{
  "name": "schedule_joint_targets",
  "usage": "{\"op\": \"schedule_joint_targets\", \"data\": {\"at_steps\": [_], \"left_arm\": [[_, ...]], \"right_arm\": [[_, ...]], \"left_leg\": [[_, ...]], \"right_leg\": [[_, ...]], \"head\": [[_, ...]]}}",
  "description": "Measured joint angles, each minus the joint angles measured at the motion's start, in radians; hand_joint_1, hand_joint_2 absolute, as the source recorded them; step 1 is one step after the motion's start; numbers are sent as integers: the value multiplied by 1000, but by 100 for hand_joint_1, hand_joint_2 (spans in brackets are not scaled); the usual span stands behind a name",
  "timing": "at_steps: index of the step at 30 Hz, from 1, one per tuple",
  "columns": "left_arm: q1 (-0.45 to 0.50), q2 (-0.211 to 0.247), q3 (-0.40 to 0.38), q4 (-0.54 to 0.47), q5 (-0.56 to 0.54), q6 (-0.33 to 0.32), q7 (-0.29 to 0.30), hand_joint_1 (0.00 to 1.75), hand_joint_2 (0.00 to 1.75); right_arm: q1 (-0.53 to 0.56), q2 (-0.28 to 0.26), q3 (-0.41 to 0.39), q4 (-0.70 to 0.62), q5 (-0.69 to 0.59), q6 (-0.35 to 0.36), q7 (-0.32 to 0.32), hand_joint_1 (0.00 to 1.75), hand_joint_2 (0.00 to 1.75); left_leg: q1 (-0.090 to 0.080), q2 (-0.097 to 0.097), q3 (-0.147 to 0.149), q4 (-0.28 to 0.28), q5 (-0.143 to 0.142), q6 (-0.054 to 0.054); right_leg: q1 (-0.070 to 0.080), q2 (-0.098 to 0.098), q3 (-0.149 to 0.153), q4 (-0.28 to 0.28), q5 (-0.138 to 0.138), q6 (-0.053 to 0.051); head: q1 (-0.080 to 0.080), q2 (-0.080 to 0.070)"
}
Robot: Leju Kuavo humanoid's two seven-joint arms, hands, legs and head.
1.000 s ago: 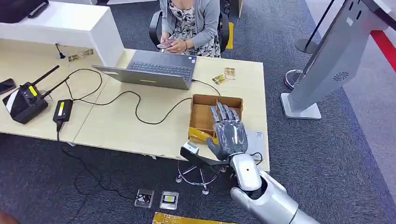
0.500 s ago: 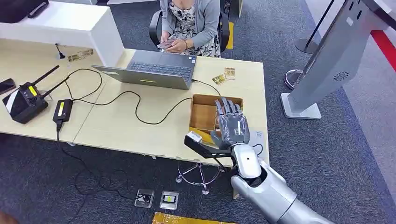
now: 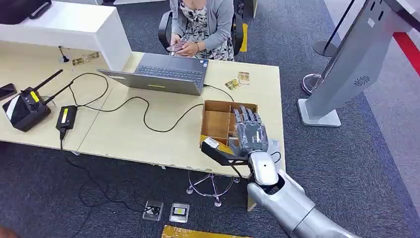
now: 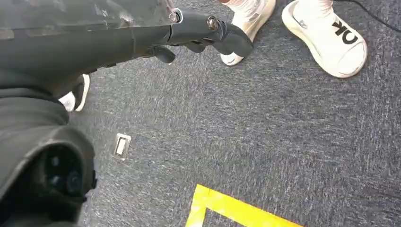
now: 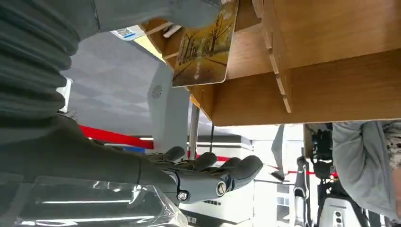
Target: Pass the card to the sensor for recognition and then transmit it.
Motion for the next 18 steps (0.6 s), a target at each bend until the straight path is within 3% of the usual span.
{"op": "schedule_joint_targets", "data": {"at_steps": [18], "left_arm": [[0,0,0,0,0,3,-7,0,0]], "right_arm": [[-10,25,2,79,-50,-6,-49,0,175]], "left_leg": [[0,0,0,0,0,0]], "right_leg": [[0,0,0,0,0,0]], "head": [[0,0]]}}
